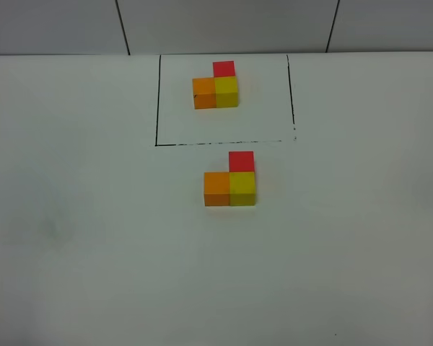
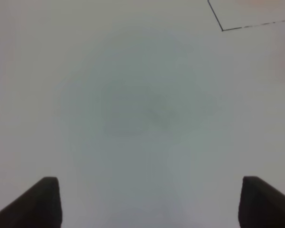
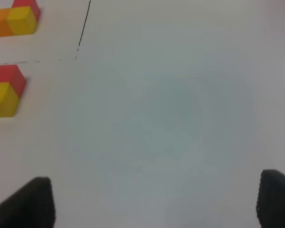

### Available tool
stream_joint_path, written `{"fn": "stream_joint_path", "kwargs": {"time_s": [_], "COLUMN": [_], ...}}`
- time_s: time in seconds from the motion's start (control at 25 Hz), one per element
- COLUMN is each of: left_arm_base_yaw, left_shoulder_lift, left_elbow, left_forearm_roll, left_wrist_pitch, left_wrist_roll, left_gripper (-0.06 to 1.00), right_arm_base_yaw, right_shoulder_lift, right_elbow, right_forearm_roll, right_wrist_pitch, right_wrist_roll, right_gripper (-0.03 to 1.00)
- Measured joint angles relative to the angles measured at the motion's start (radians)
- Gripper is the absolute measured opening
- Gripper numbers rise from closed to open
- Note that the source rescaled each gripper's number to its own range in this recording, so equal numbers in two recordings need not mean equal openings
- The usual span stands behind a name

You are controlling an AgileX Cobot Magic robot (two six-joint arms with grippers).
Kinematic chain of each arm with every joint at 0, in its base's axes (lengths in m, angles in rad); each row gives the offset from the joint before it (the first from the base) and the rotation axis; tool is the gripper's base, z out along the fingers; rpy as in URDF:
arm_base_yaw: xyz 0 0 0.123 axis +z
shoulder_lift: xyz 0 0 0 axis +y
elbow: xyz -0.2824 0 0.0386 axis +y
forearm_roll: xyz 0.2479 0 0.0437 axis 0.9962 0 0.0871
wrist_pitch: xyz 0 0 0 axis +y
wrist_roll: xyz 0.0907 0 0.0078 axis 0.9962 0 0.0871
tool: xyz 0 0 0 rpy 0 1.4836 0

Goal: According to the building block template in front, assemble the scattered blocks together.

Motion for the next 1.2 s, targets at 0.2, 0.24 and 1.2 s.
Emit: {"fn": "stream_joint_path", "kwargs": {"time_s": [0.2,0.24,1.2], "left_arm_base_yaw": [0.000,0.000,0.000], "left_shoulder_lift": [0.000,0.000,0.000], "left_elbow": [0.000,0.000,0.000], "left_forearm_roll": [0.000,0.000,0.000], "left_wrist_pitch": [0.000,0.000,0.000], "left_wrist_roll": [0.000,0.000,0.000], "left_gripper": [0.73,0.73,0.72], "right_arm_base_yaw": [0.000,0.000,0.000], "right_shoulder_lift": [0.000,0.000,0.000], "right_elbow": [0.000,0.000,0.000], "right_forearm_roll": [0.000,0.000,0.001], "right_wrist_pitch": [0.000,0.000,0.000], "right_wrist_roll": [0.000,0.000,0.000], "right_gripper": [0.73,0.73,0.73]}}
